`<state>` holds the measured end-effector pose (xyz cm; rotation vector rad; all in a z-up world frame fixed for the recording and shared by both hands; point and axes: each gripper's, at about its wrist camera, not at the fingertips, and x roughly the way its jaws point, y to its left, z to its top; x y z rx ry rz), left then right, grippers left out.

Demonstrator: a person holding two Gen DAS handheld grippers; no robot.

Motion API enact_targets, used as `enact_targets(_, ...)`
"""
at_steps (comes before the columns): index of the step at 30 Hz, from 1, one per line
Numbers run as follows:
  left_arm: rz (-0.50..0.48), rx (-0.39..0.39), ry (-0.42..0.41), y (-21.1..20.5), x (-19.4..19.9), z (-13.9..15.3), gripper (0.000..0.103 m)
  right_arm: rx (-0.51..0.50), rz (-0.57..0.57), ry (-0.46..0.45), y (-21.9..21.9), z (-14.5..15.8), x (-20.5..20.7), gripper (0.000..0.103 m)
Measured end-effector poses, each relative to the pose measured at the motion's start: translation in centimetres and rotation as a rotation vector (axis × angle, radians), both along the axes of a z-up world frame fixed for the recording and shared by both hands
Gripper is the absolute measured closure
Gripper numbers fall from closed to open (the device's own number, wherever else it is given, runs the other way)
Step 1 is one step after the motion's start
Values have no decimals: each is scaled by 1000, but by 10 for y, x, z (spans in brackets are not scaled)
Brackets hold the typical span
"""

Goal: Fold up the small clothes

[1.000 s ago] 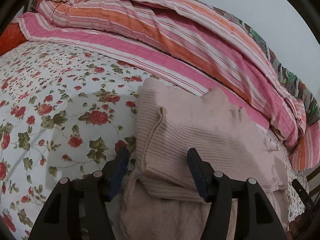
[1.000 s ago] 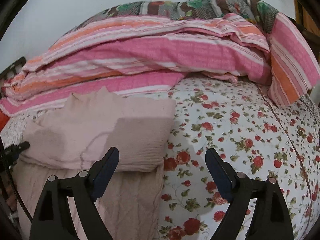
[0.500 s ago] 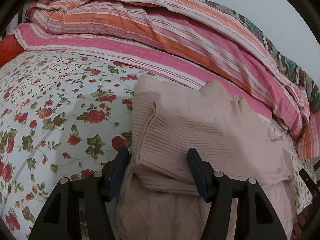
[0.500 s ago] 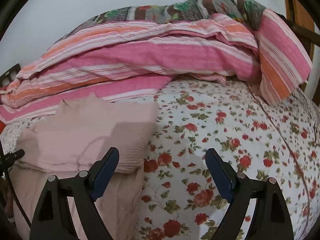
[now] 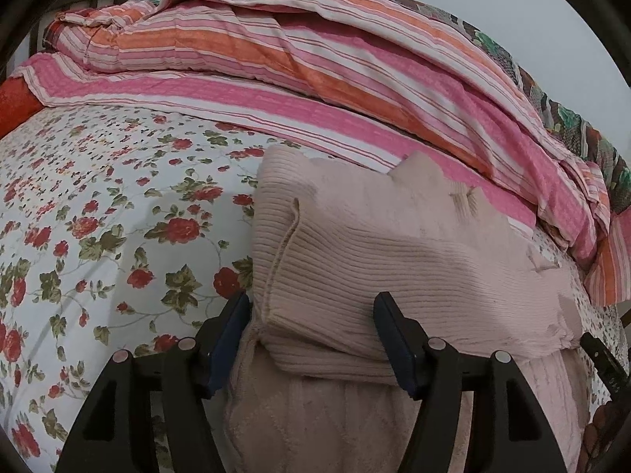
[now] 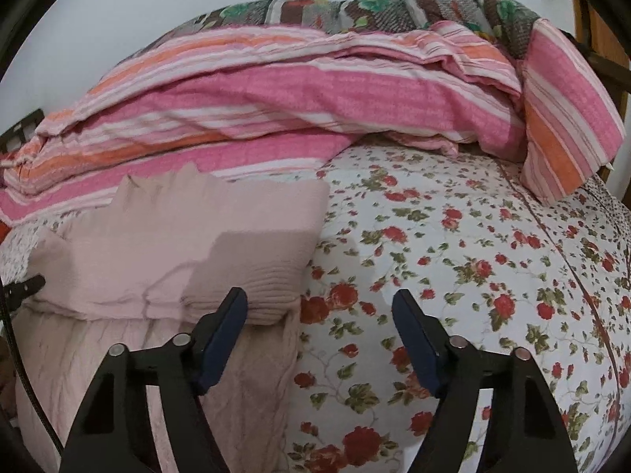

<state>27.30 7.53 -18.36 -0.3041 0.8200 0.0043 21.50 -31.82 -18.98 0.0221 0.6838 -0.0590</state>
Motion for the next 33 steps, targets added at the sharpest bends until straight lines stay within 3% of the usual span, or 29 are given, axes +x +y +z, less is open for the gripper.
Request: enact_targets(33,-25,20,4,-5,2,0,31,-27,20,11,6,-6,-1,31)
